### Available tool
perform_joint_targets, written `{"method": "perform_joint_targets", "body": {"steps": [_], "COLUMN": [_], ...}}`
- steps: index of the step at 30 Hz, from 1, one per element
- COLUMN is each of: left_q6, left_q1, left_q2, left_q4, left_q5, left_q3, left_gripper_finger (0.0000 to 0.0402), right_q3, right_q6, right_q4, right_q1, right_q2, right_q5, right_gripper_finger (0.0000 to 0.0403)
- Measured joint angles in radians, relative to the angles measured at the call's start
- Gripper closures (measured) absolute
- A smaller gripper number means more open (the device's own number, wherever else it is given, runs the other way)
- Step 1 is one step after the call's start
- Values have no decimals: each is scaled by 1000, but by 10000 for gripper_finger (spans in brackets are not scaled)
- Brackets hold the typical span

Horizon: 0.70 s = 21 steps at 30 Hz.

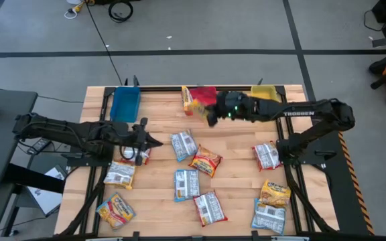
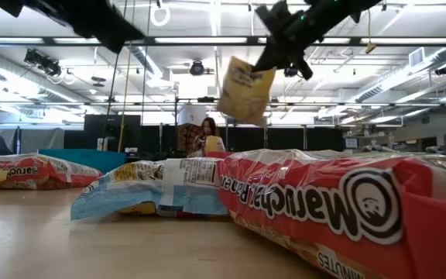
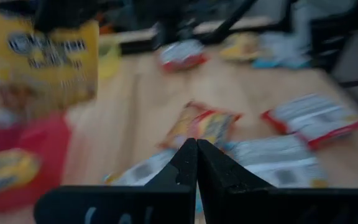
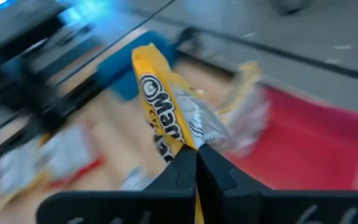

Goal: Sort Maruchan noodles
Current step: Put the top yellow noodle pack into the red bin

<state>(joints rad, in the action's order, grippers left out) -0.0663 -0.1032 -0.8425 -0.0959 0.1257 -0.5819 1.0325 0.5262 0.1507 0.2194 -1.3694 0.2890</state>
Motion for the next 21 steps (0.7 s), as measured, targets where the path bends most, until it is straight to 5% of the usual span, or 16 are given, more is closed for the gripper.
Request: {"method": "perform_joint_targets", "body": {"steps": [10, 21], "left_q6": [20, 21], "left_q1": [43, 233], "left_q2": [-170, -295], "left_q4": [-19, 27], "left_q5": [285, 289], "left_q3": [0, 0], "left_gripper_finger": [392, 392], "right_q3": [0, 0], "right_q6": [68, 77], "right_q4": [-69, -310], "right_q1": [205, 271], "right_q2": [-84, -277], "right_q5": [-60, -228], "right_gripper_finger": [398, 398]}}
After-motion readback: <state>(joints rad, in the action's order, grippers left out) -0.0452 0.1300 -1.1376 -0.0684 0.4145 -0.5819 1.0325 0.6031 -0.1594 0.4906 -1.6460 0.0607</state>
